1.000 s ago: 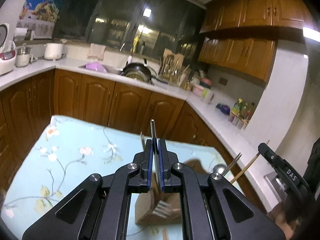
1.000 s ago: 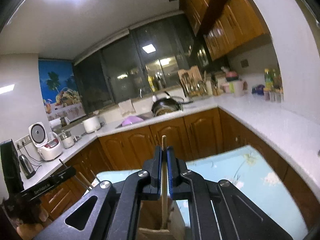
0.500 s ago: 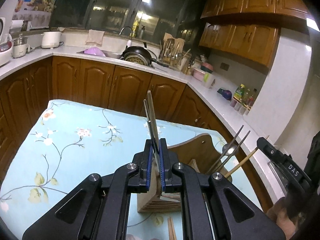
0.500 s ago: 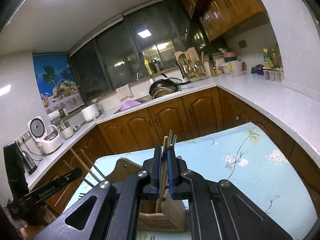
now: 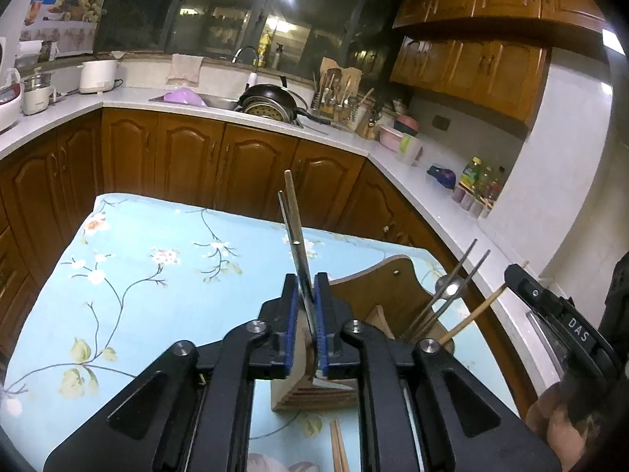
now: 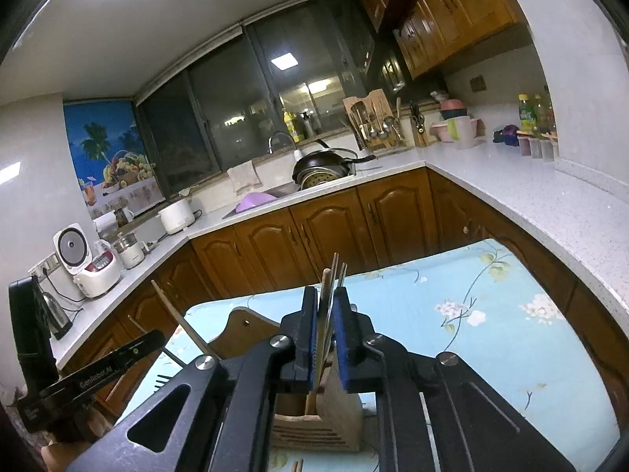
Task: Organize utensils
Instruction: 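Lower the chopsticks into the holder and open both tools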
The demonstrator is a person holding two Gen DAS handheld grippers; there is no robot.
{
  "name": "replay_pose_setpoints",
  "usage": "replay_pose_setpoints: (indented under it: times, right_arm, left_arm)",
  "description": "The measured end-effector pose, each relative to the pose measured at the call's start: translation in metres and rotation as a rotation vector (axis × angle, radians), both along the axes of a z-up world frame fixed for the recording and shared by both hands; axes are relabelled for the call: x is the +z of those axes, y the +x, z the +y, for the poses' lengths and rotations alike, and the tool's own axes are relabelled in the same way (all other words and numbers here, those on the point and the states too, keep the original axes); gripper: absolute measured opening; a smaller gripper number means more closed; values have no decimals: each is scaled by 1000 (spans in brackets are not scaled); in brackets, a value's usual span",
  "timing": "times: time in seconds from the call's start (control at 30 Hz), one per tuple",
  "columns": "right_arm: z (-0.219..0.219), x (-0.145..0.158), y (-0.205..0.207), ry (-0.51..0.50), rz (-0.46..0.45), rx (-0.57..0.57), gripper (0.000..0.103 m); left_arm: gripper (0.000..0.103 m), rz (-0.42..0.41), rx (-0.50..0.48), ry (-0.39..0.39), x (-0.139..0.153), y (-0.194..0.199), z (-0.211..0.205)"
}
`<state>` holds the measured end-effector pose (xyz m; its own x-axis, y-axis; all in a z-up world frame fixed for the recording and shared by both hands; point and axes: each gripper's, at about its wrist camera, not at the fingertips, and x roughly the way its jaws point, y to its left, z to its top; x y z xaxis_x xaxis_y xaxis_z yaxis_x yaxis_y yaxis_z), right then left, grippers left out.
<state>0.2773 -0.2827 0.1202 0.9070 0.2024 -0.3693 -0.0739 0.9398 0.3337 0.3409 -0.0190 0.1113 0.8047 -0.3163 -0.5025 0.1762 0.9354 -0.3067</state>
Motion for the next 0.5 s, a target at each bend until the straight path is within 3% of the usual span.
replay_pose_setpoints:
  times: [0.1,0.13,0.23,0.3,0.37,0.5]
  right_arm:
    - [-3,1,-5,8,-3,-18,44]
    - [-6,2,-8,16,-9,-21,53]
    - [-12,5,-21,26,-27,-35,58]
    - [-16,6,-31,33,-36,-36,70]
    - [-19,7,-45,30,-48,-46,91]
    - [-24,1,-75,10,-57,-53,96]
  left_arm:
    - [43,-16,15,-13,5,-8,6]
    - [46,-21,21,-19,7,-12,8]
    - [56,-39,23,-33,14,-26,13]
    - [71,-56,34,-19,16,-41,16]
    - [75,-70,36,-12,17,-57,18]
    - [82,-66,49,3,9,-88,27]
